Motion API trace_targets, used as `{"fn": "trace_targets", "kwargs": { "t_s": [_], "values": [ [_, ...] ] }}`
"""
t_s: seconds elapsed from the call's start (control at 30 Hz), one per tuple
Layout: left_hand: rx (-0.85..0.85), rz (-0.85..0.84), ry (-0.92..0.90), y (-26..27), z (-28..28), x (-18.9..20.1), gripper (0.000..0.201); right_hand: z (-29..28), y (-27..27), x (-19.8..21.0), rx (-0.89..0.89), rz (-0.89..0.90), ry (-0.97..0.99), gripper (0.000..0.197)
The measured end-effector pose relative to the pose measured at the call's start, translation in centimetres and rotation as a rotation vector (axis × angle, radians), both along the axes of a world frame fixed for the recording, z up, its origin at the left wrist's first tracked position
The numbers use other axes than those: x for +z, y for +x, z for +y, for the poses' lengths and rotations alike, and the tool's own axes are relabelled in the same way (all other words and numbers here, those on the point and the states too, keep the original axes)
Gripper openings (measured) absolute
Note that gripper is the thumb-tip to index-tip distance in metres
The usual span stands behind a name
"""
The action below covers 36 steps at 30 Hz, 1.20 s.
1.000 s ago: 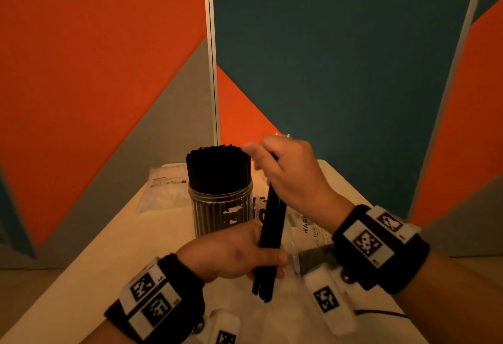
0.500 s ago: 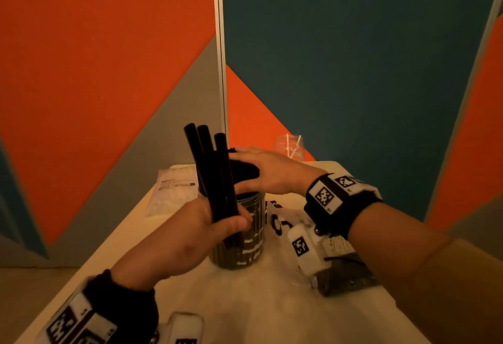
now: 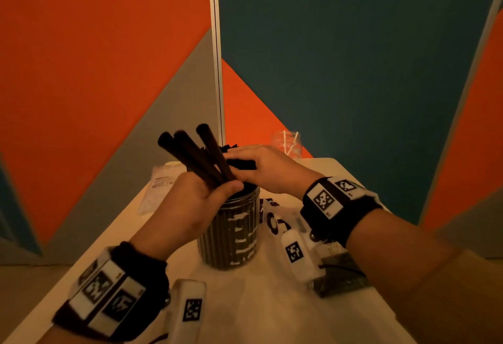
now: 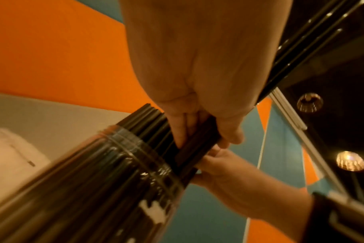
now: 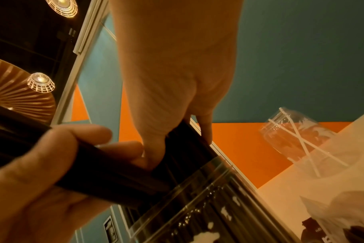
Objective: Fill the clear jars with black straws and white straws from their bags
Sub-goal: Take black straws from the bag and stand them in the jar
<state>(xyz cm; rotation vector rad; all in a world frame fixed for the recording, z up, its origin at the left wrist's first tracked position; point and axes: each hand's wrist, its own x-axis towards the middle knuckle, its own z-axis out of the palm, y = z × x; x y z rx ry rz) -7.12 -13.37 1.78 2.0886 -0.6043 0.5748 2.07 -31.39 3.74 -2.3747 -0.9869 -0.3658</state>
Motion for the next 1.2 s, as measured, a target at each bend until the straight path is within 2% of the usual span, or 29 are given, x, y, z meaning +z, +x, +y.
{"fn": "trace_targets", "kwargs": {
  "t_s": [0.1, 0.17, 0.23, 0.27, 0.33, 0.43, 0.5, 0.67, 0.77, 0.87, 0.97, 1.1, 1.2],
  "values": [
    [0.004, -0.076, 0.131, 0.3, -0.2, -0.6, 0.021, -0.1, 0.0, 0.2, 0.007, 0.008, -0.017, 0.045],
    [0.007, -0.185, 0.206, 0.5, -0.5, -0.5, 0.013, -0.2, 0.0, 0.3, 0.005, 0.009, -0.016, 0.046],
    [0.056, -0.301, 0.287, 1.2, -0.5, -0.3, 0.024, -0.2, -0.1, 0.4, 0.027, 0.017, -0.004, 0.041],
    [0.111, -0.307, 0.311, 1.5, -0.4, -0.2, 0.029, -0.2, -0.1, 0.4, 0.046, 0.021, 0.002, 0.037],
    [0.193, -0.257, 0.289, 2.3, 0.0, -0.2, 0.025, -0.2, -0.2, 0.3, 0.054, 0.040, 0.002, 0.036],
    [0.223, -0.158, 0.247, 3.2, 0.1, -0.2, 0.017, -0.3, -0.3, 0.6, 0.034, 0.050, -0.047, 0.042],
    [0.215, -0.095, 0.230, 3.7, 0.0, 0.1, 0.025, -0.6, -0.5, 0.9, 0.047, 0.077, -0.092, 0.051],
    [0.181, -0.109, 0.273, 4.5, -0.1, 0.0, 0.032, -0.9, -0.7, 0.7, 0.068, 0.118, -0.091, 0.070],
    [0.212, -0.142, 0.273, 4.6, -0.2, -0.7, 0.040, -0.5, -0.7, 0.1, 0.034, 0.127, 0.024, 0.065],
    [0.247, -0.153, 0.254, 4.7, -0.1, -1.1, 0.045, -0.1, -0.4, -0.9, -0.030, 0.059, 0.089, 0.058],
    [0.303, -0.168, 0.319, 5.3, -0.1, -1.1, 0.043, 0.1, -0.2, -1.6, -0.047, 0.011, 0.089, 0.057],
    [0.405, -0.158, 0.386, 6.1, -0.3, -1.0, 0.056, 0.1, -0.1, -2.2, -0.036, -0.077, 0.072, 0.052],
    [0.423, -0.156, 0.422, 6.1, -0.5, -1.2, 0.060, 0.1, 0.0, -2.5, -0.012, -0.110, 0.073, 0.053]
  ]
}}
